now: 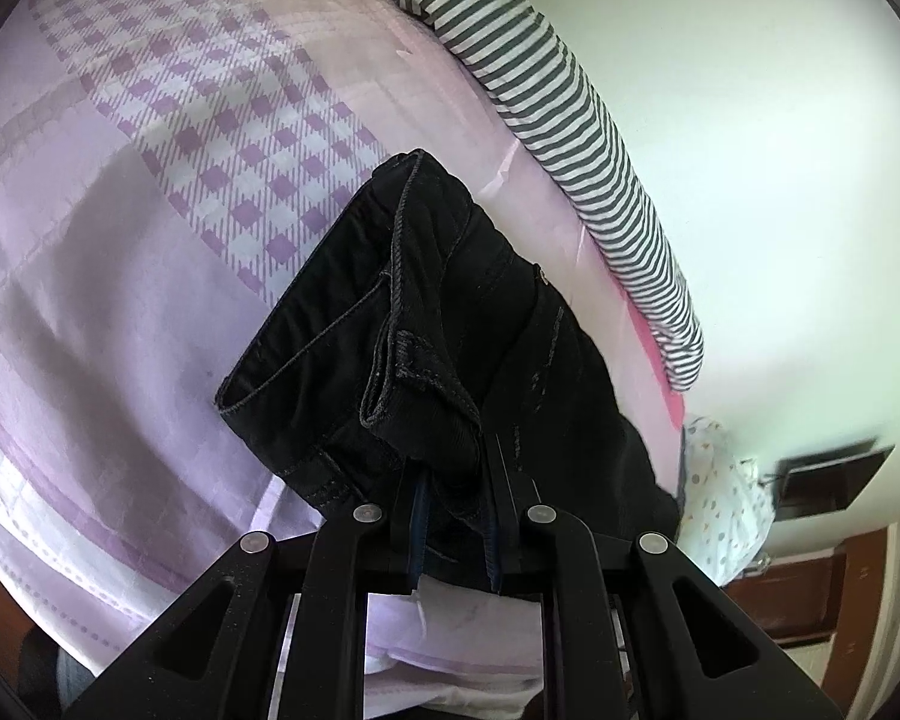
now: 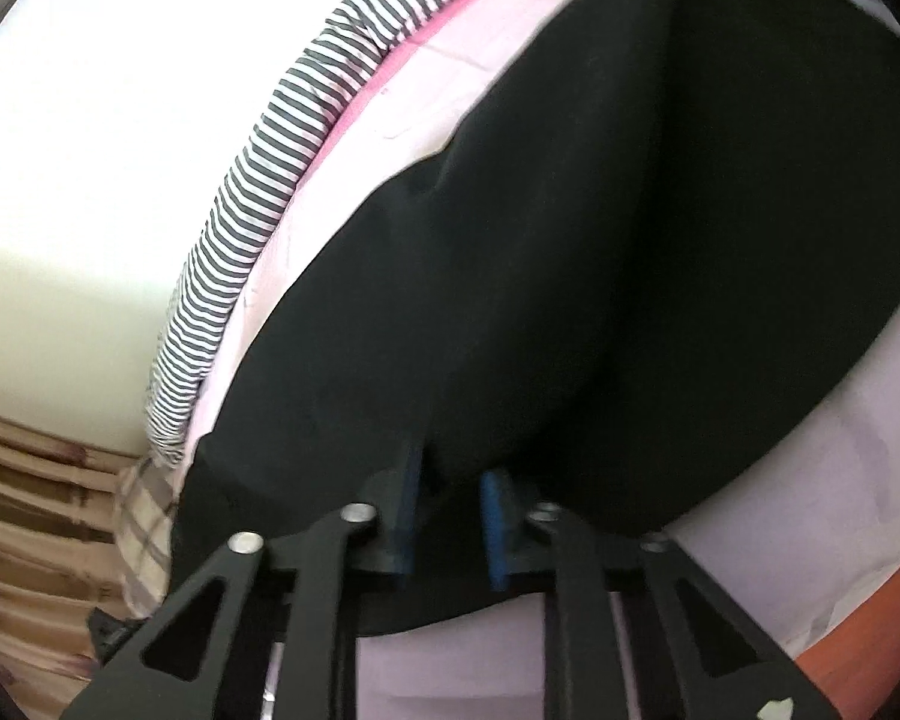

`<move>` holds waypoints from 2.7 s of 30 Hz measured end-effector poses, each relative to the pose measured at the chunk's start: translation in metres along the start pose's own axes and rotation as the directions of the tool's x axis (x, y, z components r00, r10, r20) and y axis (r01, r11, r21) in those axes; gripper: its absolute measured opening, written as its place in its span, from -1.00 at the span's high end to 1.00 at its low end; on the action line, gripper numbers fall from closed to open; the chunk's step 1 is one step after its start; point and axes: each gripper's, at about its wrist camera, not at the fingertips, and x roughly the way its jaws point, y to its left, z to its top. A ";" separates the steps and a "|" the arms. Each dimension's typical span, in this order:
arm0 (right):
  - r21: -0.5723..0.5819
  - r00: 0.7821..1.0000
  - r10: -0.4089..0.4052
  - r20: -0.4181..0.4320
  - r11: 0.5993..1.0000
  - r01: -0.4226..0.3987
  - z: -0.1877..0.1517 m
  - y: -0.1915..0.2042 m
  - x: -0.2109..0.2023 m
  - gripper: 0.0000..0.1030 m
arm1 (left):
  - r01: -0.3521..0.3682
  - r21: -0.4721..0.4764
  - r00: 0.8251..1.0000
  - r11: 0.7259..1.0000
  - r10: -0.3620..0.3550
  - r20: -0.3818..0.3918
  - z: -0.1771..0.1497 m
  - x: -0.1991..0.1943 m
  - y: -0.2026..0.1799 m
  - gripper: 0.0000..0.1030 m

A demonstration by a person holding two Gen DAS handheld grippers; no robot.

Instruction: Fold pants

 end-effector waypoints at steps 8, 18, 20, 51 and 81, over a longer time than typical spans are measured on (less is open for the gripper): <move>-0.131 0.990 -0.134 0.050 0.982 0.139 -0.015 0.033 -0.019 0.89 | -0.100 0.172 0.994 0.980 0.105 -0.025 0.001 0.004 -0.007 0.70; -0.119 0.980 -0.198 0.005 0.973 0.198 -0.029 0.015 -0.004 0.90 | -0.194 0.316 0.973 0.929 0.223 -0.056 -0.009 0.022 0.003 0.68; -0.112 0.983 -0.186 -0.005 0.977 0.184 -0.026 0.016 -0.005 0.88 | -0.213 0.355 0.969 0.910 0.244 -0.043 -0.011 0.022 -0.003 0.66; -0.020 0.999 0.024 -0.048 0.999 -0.025 0.022 0.009 -0.016 0.80 | 0.091 0.878 0.990 0.470 0.050 -0.130 -0.168 0.104 -0.215 -0.17; 0.227 0.962 0.265 0.064 0.935 -0.273 0.037 -0.049 -0.012 0.30 | 0.106 0.920 0.978 0.379 0.127 -0.165 -0.229 0.230 -0.292 0.87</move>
